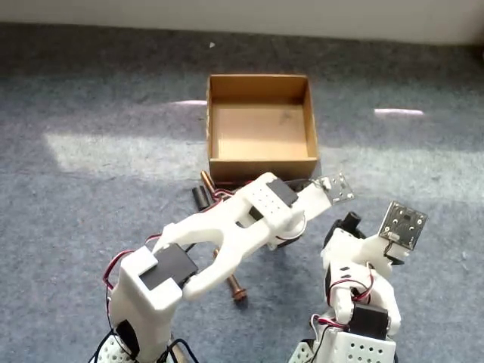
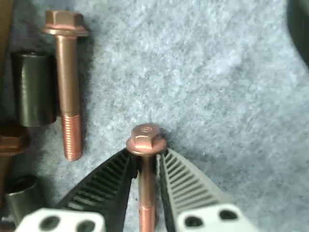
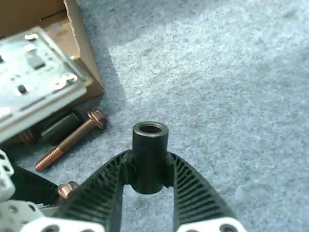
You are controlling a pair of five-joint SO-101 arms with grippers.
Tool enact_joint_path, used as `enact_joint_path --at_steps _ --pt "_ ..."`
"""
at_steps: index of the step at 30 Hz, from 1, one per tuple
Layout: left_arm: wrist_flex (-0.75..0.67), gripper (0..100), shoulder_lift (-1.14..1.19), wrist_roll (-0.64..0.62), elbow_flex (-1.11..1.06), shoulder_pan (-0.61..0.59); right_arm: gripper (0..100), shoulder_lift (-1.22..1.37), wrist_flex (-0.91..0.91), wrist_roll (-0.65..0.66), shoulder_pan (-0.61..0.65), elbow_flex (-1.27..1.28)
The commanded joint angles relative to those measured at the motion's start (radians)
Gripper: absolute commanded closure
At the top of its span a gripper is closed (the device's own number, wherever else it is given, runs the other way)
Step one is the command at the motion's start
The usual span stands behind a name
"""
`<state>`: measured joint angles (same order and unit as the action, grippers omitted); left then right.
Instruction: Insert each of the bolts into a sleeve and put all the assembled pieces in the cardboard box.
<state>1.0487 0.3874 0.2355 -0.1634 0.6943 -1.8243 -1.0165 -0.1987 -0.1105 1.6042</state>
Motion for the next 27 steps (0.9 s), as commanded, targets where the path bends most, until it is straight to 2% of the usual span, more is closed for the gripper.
enact_joint_path --at_steps 1,8,17,23,27 --pt "0.006 99 -0.019 0.000 0.041 0.002 99.3 -0.013 0.028 0.009 -0.013 -0.039" --pt "0.097 99 -0.234 0.000 -0.008 -0.005 99.3 -0.013 0.030 0.009 -0.012 -0.039" --pt "-0.046 99 -0.519 -0.002 -0.283 -0.005 99.3 -0.013 0.030 0.009 -0.007 -0.039" --pt "-0.129 99 -0.661 -0.199 -0.392 -0.007 99.3 -0.013 0.030 0.009 -0.007 -0.039" --pt "-0.129 99 -0.722 -0.261 -0.410 -0.036 99.3 -0.013 0.030 0.009 -0.007 -0.039"
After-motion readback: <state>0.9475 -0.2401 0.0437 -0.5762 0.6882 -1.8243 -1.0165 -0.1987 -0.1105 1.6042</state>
